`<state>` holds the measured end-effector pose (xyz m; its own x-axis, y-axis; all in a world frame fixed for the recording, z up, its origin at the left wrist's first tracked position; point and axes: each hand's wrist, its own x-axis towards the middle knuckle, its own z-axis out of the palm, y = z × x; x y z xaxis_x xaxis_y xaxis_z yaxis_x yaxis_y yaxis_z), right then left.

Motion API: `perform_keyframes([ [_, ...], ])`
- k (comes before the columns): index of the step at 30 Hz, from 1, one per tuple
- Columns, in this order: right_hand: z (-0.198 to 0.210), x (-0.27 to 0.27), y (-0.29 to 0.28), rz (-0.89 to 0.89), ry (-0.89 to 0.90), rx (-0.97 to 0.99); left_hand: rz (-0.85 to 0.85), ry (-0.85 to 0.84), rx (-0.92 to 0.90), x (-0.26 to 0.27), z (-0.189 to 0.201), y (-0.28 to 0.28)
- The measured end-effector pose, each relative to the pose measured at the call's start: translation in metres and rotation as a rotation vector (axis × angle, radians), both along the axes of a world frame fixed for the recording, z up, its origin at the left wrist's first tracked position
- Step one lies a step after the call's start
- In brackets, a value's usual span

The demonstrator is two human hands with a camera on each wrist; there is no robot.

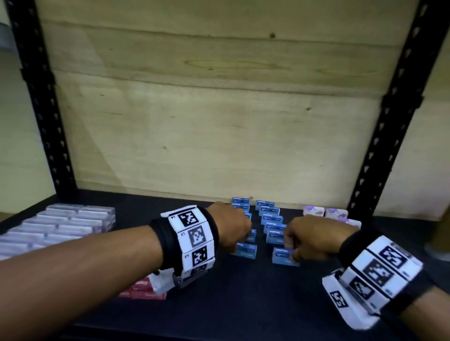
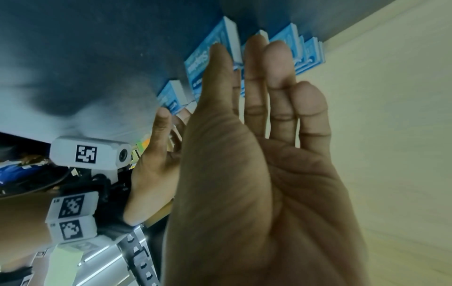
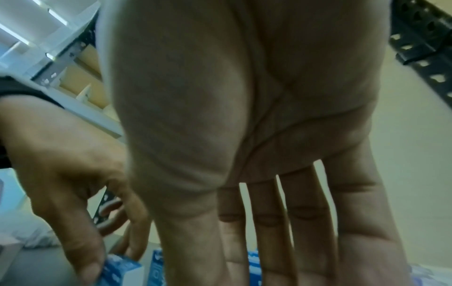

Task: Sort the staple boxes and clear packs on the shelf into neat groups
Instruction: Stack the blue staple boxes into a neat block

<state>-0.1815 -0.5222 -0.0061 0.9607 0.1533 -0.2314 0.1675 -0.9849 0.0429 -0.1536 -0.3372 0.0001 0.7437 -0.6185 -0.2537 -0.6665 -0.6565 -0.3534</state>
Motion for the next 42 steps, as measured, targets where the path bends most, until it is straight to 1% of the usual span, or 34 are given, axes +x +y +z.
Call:
perform_keyframes([
  [2,0.002,-0.013,-0.002,0.015,-0.044,0.029,0.004,-0.006,-0.008,-0.007,0.002,0.002],
  [5,0.0,-0.044,-0.006,0.044,-0.12,0.098,0.002,-0.026,-0.096,-0.026,0.003,0.011],
  [7,-0.003,-0.066,-0.008,0.059,-0.155,0.17,0.01,-0.044,-0.192,-0.044,-0.002,0.022],
  [10,-0.013,-0.096,-0.008,0.056,-0.179,0.308,0.01,-0.042,-0.375,-0.068,-0.026,0.04],
  [12,-0.024,-0.108,-0.006,0.061,-0.228,0.401,0.03,-0.051,-0.5,-0.082,-0.043,0.048],
  [16,-0.054,-0.11,-0.004,0.071,-0.317,0.626,0.082,-0.059,-0.747,-0.095,-0.071,0.052],
  [19,-0.072,-0.098,-0.008,0.029,-0.393,0.766,0.117,-0.074,-0.901,-0.095,-0.088,0.054],
  [21,-0.08,-0.092,-0.01,0.013,-0.405,0.889,0.134,-0.11,-0.975,-0.093,-0.1,0.054],
  [24,-0.092,-0.086,-0.01,0.0,-0.368,1.022,0.125,-0.105,-1.102,-0.091,-0.113,0.052],
  [26,-0.099,-0.086,-0.01,-0.004,-0.38,1.042,0.121,-0.107,-1.145,-0.09,-0.119,0.053],
  [32,-0.105,-0.09,-0.008,0.047,-0.489,0.954,0.114,-0.168,-1.154,-0.09,-0.125,0.052],
  [42,-0.105,-0.093,-0.009,0.054,-0.468,0.999,0.132,-0.156,-1.154,-0.094,-0.125,0.053],
])
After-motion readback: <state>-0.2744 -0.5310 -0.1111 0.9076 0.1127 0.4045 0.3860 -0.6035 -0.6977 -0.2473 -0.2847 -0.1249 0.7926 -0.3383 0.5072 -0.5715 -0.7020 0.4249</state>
